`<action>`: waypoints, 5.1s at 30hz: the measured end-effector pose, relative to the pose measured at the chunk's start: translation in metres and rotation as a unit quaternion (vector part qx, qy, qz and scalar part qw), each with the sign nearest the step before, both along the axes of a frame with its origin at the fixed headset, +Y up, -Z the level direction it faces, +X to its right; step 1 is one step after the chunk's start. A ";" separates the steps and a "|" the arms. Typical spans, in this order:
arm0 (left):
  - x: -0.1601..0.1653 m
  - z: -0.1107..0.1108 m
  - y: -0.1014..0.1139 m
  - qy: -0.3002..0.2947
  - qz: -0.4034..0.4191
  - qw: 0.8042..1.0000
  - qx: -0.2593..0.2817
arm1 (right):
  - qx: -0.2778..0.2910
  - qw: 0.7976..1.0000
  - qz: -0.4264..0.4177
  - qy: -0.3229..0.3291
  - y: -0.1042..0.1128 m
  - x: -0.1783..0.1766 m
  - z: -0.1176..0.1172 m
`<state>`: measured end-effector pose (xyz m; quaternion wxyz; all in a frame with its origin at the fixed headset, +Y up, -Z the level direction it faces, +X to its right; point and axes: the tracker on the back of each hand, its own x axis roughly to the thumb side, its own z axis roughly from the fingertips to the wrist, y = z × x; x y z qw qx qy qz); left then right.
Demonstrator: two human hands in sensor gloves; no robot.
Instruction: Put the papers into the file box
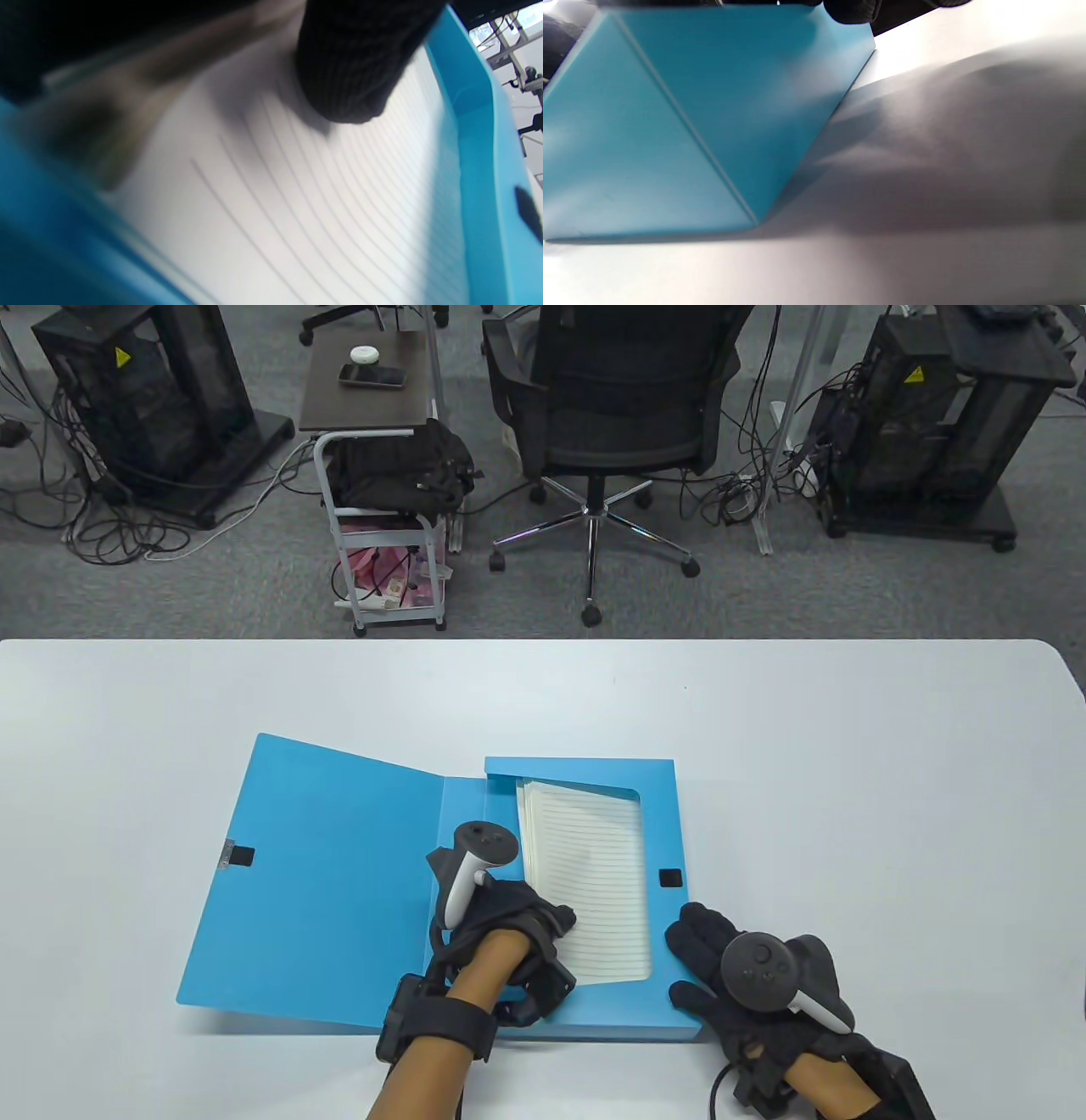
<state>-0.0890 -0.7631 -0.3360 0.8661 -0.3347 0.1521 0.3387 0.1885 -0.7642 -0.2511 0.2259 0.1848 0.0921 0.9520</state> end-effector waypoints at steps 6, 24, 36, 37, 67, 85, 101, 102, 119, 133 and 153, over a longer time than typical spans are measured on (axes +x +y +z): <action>0.007 0.002 0.004 -0.003 -0.037 0.999 0.021 | 0.003 1.000 0.002 0.001 0.000 0.000 0.000; -0.131 0.033 0.084 0.173 -0.296 0.914 0.216 | 0.022 0.999 0.032 0.002 0.000 -0.001 0.002; -0.191 0.055 0.077 0.261 -0.334 0.891 0.165 | 0.030 0.999 0.039 0.001 0.001 -0.002 0.002; -0.192 0.055 0.076 0.266 -0.328 0.892 0.162 | 0.031 0.999 0.039 0.001 0.001 -0.002 0.002; -0.097 0.039 0.190 -0.027 0.133 0.989 0.057 | 0.025 0.999 0.022 -0.012 0.001 0.001 0.000; 0.089 0.017 0.088 -0.137 0.054 0.983 0.107 | 0.043 0.998 0.035 -0.029 0.004 0.000 -0.006; 0.155 0.018 0.065 -0.172 -0.171 0.963 0.117 | 0.119 0.982 0.012 -0.143 0.031 0.054 -0.014; 0.160 0.017 0.062 -0.177 -0.190 0.959 0.118 | 0.121 0.980 0.020 -0.155 0.031 0.059 -0.015; 0.150 0.049 0.071 -0.178 -0.158 0.953 0.187 | 0.062 0.984 0.020 -0.167 0.012 0.073 -0.024; -0.061 0.077 0.068 -0.057 -0.158 0.928 0.333 | 0.035 0.985 0.045 -0.165 0.006 0.076 -0.029; -0.133 0.072 0.012 -0.015 -0.151 0.945 0.289 | -0.026 0.982 0.122 -0.143 -0.011 0.074 -0.025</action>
